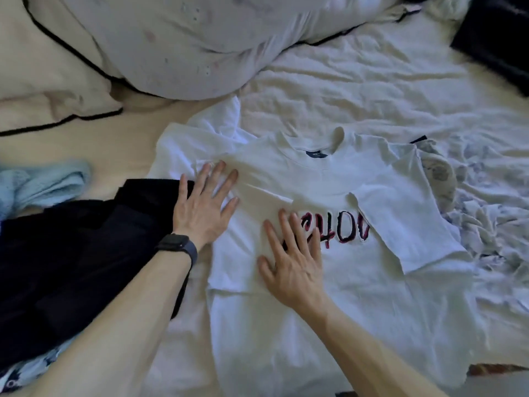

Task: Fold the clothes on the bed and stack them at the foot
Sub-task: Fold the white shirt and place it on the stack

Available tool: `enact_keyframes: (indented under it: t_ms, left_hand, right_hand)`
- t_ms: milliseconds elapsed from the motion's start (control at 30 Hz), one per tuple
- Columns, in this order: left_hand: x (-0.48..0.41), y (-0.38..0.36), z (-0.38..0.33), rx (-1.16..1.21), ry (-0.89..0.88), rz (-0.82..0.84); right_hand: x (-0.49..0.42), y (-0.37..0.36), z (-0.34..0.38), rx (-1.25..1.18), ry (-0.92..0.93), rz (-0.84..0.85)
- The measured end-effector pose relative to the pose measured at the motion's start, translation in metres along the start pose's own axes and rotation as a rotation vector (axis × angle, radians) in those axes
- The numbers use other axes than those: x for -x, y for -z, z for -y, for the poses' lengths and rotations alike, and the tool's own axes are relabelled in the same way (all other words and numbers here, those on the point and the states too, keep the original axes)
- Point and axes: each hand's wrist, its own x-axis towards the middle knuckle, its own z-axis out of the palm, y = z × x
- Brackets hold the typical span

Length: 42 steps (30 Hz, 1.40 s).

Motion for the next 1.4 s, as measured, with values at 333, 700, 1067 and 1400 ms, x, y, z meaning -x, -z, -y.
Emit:
enact_keyframes:
  t_ms: [333,700,1067,1400]
  left_hand:
    - [0.081,-0.013,-0.059,0.069,-0.282,-0.253]
    - [0.122,-0.048,-0.103,0.042,-0.006,0.016]
    - [0.334,-0.156,-0.175,1.070,1.115,-0.155]
    - [0.369,-0.161,-0.168,1.013,0.904,0.212]
  right_hand:
    - [0.061,-0.001,-0.034,-0.015,-0.120,-0.090]
    - [0.072,0.025,-0.101,-0.328,-0.108,0.313]
    - [0.290,0.035,-0.292,-0.731,-1.028,0.152]
    - [0.337,0.004,-0.341,-0.849,-0.914,0.441]
